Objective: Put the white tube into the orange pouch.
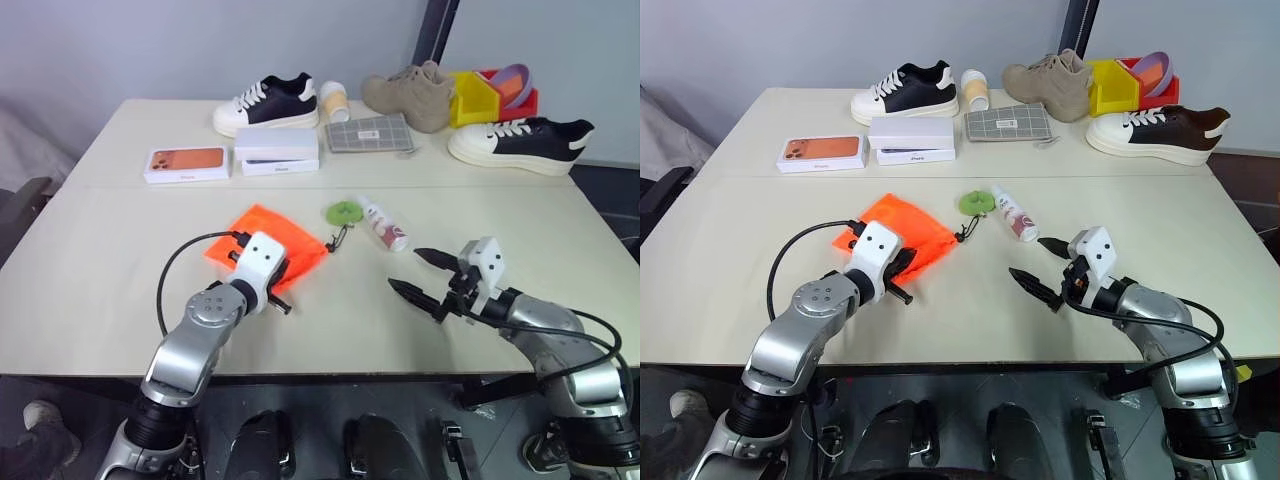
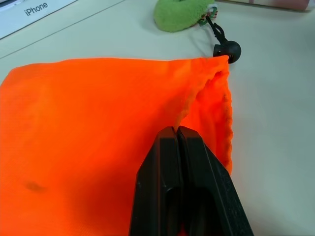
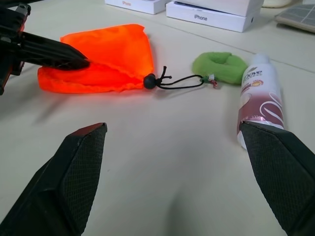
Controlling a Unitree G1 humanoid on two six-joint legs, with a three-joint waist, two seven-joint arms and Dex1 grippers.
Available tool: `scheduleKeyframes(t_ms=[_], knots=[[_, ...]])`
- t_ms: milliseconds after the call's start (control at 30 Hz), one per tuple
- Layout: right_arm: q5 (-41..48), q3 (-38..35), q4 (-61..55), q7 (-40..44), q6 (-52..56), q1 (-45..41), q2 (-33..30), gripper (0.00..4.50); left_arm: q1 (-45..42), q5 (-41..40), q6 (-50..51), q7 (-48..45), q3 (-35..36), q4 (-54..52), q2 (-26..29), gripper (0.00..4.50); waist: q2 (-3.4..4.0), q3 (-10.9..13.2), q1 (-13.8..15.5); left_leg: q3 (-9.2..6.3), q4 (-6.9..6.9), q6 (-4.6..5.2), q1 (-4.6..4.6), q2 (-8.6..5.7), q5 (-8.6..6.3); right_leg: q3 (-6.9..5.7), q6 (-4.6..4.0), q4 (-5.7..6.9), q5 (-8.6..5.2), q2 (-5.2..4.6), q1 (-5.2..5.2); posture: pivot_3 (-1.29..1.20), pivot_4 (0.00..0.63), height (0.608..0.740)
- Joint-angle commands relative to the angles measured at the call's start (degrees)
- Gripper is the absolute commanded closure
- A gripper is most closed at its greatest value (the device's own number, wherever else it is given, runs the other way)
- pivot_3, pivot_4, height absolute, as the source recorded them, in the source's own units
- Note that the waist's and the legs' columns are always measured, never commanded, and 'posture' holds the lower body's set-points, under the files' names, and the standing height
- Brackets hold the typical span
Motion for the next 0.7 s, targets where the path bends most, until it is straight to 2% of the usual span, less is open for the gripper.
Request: scheduleKeyframes(t_ms=[33, 133, 233, 267, 567, 633, 700], knots=[[0.65, -0.42, -2.66, -0.13, -0.16, -0.40, 0.09, 0.00, -0.97, -0.28, -0.51, -0.76, -0.47, 0.08, 0.28, 4.47, 0.00, 0.00, 0.01, 0.00, 0.00, 0.00, 0.00, 0.00, 0.00, 0.00, 0.00, 0.00, 0.00, 0.00, 0.00, 0.00, 0.150, 0.740], [0.66, -0.52, -2.72, -0.14, -0.20, -0.31, 0.09, 0.00, -1.29, -0.18, -0.55, -1.29, -1.02, 0.64, 0.49, 4.47, 0.00, 0.00, 0.02, 0.00, 0.00, 0.00, 0.00, 0.00, 0.00, -0.01, 0.00, 0.00, 0.00, 0.00, 0.00, 0.00, 0.150, 0.740], [0.79, -0.90, -2.77, 0.08, -0.44, 0.11, -0.06, 0.00, -1.63, 0.58, -0.48, -1.54, -2.09, 1.05, 0.99, 3.59, 0.00, 0.00, 0.02, 0.00, 0.00, 0.01, 0.00, 0.00, 0.00, 0.00, 0.00, 0.00, 0.00, 0.00, 0.00, 0.00, 0.150, 0.740], [0.80, -1.01, -2.76, 0.14, -0.55, 0.29, -0.09, 0.00, -1.70, 0.73, -0.49, -1.50, -2.27, 1.25, 1.00, 3.17, 0.00, 0.00, 0.02, 0.00, 0.00, 0.01, 0.00, 0.00, 0.00, 0.00, 0.00, 0.00, 0.00, 0.00, 0.00, 0.00, 0.150, 0.740], [0.40, -0.89, -2.38, 0.02, -1.09, 0.63, 0.08, 0.00, -2.09, 0.22, -0.41, -1.69, -2.57, 2.18, 0.42, 3.17, 0.00, 0.00, 0.00, 0.00, 0.00, 0.00, 0.00, 0.00, -0.01, 0.00, 0.00, 0.00, 0.00, 0.00, 0.00, 0.00, 0.150, 0.740], [0.35, -0.86, -2.26, 0.03, -1.16, 0.57, 0.09, 0.00, -2.16, 0.05, -0.34, -1.59, -2.17, 2.26, 0.17, 3.70, 0.00, 0.00, 0.00, 0.00, 0.00, 0.01, 0.00, 0.00, -0.01, 0.00, 0.00, 0.00, 0.00, 0.00, 0.00, 0.00, 0.150, 0.740], [0.33, -0.88, -2.24, 0.06, -1.20, 0.58, 0.07, 0.00, -2.17, -0.04, -0.21, -1.35, -1.56, 2.16, 0.00, 4.46, 0.00, 0.00, 0.00, 0.00, 0.01, 0.01, 0.00, 0.00, -0.01, 0.00, 0.00, 0.00, 0.00, 0.00, 0.00, 0.00, 0.150, 0.740]])
